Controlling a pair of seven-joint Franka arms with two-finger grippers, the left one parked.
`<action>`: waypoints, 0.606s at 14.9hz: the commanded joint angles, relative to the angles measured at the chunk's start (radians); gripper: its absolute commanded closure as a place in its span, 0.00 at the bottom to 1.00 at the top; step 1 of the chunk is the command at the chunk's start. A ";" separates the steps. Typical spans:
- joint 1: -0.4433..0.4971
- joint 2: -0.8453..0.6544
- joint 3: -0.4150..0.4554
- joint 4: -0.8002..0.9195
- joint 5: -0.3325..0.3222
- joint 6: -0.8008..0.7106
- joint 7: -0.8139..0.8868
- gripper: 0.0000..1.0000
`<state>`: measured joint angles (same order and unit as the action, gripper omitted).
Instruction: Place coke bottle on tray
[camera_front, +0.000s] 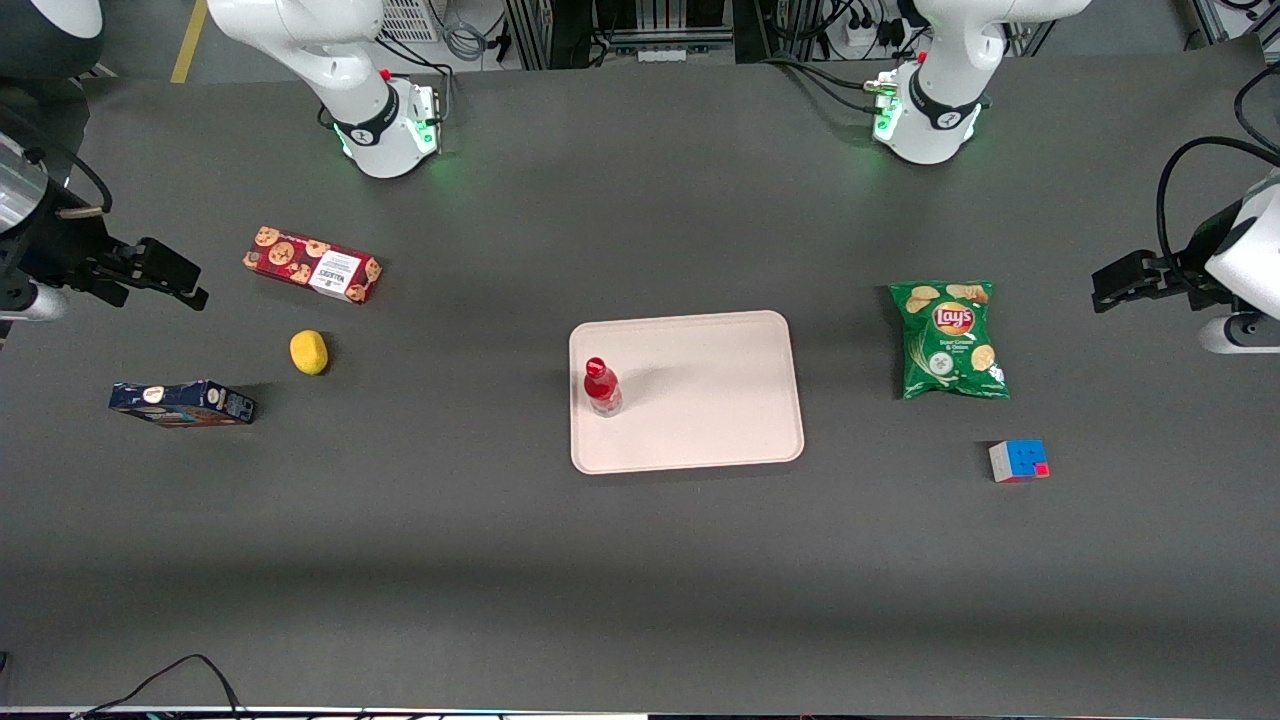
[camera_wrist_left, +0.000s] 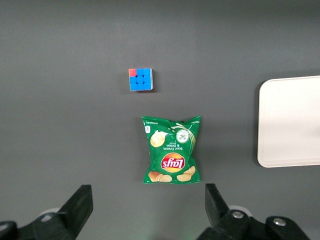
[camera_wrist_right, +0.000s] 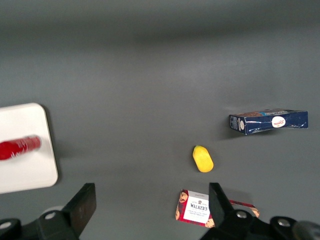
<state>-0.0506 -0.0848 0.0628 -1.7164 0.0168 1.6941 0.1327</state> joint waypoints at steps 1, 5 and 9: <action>0.002 -0.010 -0.001 -0.014 0.011 0.056 0.093 0.00; 0.003 0.022 -0.003 0.024 0.015 0.075 0.154 0.00; 0.012 0.028 0.002 0.026 -0.003 0.061 0.064 0.00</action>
<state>-0.0478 -0.0711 0.0620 -1.7129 0.0178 1.7658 0.2571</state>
